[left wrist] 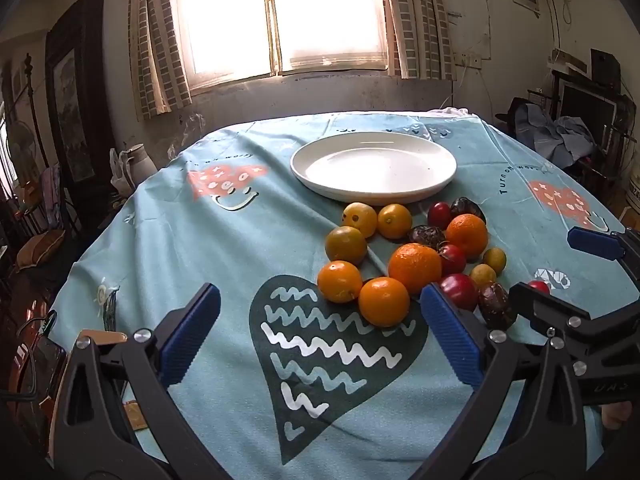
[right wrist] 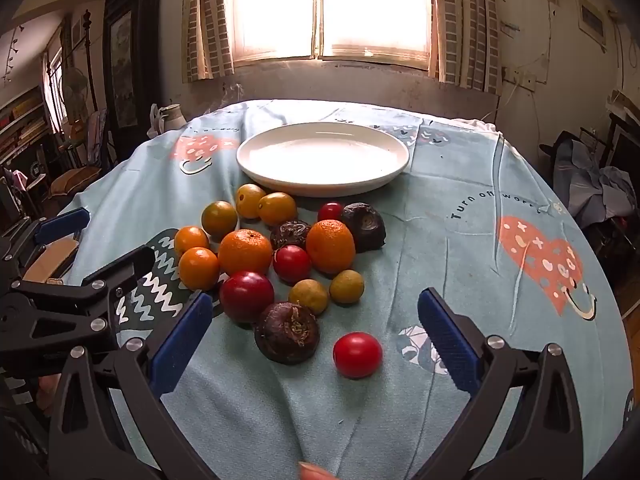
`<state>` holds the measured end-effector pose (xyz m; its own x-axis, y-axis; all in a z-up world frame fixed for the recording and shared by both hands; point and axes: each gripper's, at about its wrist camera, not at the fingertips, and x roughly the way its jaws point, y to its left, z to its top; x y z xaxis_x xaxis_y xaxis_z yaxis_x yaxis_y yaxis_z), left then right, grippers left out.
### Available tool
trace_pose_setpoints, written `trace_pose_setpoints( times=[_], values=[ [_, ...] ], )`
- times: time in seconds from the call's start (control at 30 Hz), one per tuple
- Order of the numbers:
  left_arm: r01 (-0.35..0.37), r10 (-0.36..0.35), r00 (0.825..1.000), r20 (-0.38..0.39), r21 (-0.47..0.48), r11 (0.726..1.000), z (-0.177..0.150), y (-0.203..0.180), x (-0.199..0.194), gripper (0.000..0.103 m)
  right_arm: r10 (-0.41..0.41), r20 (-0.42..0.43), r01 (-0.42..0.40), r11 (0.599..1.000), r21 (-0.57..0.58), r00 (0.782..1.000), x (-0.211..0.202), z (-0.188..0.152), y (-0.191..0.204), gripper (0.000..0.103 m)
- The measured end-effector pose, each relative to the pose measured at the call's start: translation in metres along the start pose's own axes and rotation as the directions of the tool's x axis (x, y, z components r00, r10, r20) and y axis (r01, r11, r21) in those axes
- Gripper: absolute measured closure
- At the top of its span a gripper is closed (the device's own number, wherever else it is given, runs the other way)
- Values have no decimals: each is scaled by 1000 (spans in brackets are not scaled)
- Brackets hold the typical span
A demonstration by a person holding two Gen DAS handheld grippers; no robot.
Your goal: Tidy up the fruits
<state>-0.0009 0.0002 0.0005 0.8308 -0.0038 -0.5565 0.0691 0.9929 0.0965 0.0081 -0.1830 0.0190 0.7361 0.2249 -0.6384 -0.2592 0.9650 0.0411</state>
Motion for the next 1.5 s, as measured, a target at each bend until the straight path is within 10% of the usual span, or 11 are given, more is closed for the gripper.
trace_pose_setpoints(
  times=[1.5],
  values=[
    [-7, 7, 1000, -26, -10, 1000, -2, 7, 5, 2, -8, -11, 8, 1000, -4, 1000, 2, -1, 0, 1]
  ],
)
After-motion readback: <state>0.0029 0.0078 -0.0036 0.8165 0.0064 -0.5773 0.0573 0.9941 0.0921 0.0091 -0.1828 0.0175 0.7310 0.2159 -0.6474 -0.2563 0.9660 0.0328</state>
